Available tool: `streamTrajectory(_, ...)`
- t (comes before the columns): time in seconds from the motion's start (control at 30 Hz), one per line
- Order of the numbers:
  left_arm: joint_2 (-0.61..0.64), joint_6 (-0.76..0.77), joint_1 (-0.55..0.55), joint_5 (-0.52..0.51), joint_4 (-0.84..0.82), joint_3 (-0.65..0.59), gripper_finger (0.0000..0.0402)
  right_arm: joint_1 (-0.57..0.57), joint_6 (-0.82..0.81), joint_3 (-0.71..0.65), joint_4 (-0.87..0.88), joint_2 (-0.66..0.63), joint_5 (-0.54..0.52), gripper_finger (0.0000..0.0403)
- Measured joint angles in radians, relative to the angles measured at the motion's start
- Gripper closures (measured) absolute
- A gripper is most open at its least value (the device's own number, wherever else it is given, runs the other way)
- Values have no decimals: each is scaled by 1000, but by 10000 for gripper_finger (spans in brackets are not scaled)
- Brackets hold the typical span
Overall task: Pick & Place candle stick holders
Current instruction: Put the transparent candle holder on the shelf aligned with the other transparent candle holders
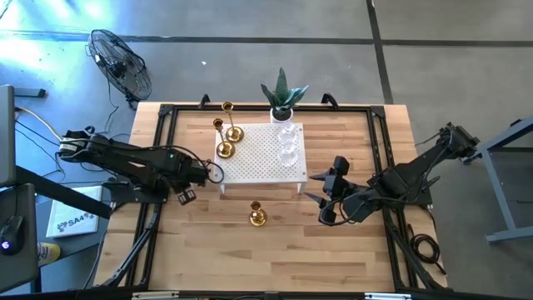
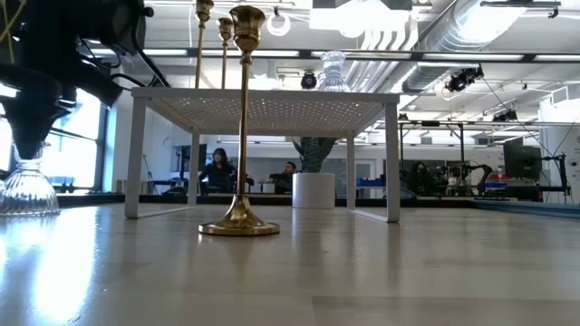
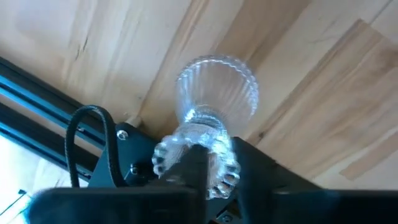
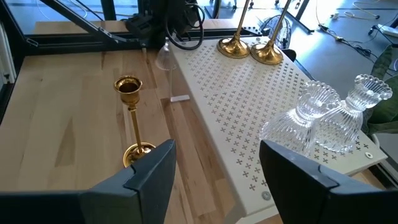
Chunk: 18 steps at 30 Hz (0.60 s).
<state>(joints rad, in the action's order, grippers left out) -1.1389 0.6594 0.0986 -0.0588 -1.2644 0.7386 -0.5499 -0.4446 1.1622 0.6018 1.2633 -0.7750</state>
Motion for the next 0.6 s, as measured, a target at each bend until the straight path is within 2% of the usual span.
streamTrajectory(0.07, 0, 20, 0, -13, -2, 0, 378, 0, 0, 0, 0, 0, 0, 179)
streamTrajectory(0.33, -3, 49, 12, 1, -10, 0, 377, -1, 0, 0, 0, 0, 4, 178)
streamTrajectory(0.6, -5, 154, 142, 45, -109, 71, 379, -1, 7, 0, 0, 0, 27, 178)
